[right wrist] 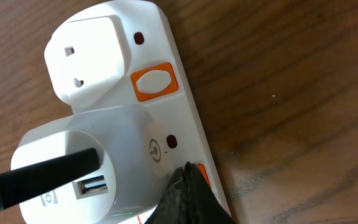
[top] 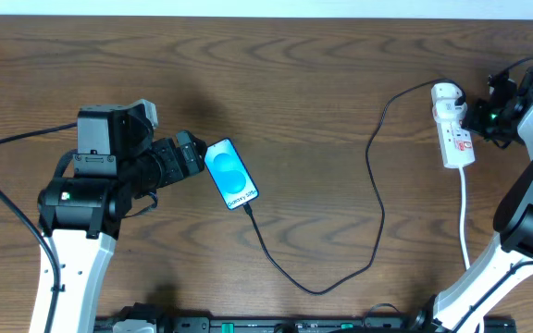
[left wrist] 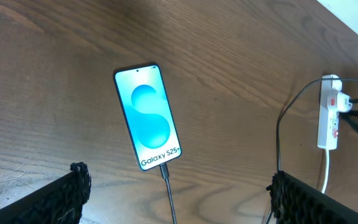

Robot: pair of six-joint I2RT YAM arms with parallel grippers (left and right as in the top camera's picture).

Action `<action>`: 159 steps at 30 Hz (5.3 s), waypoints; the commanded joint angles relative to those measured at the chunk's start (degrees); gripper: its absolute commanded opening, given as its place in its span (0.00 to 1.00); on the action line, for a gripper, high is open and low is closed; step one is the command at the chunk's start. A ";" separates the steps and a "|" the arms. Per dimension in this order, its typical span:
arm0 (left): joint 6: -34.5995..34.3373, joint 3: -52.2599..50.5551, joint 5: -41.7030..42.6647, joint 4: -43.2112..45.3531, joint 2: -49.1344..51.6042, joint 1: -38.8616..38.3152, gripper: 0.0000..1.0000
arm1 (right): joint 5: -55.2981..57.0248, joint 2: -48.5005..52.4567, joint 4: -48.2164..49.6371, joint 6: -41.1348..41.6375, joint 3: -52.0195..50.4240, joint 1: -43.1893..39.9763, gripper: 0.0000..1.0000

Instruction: Plug charger to phone and switch on socket

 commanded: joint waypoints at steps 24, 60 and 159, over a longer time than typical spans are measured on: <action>0.13 1.05 -0.50 0.02 -0.42 0.07 0.94 | -16.94 0.17 -1.36 -2.89 -1.90 8.85 0.01; 0.13 1.05 -0.50 0.04 -0.42 0.07 0.94 | -20.81 0.07 2.14 5.79 -1.84 6.62 0.01; 0.13 1.05 -0.50 1.31 -0.39 0.07 0.94 | -9.81 17.51 -37.13 -27.34 35.93 -4.44 0.01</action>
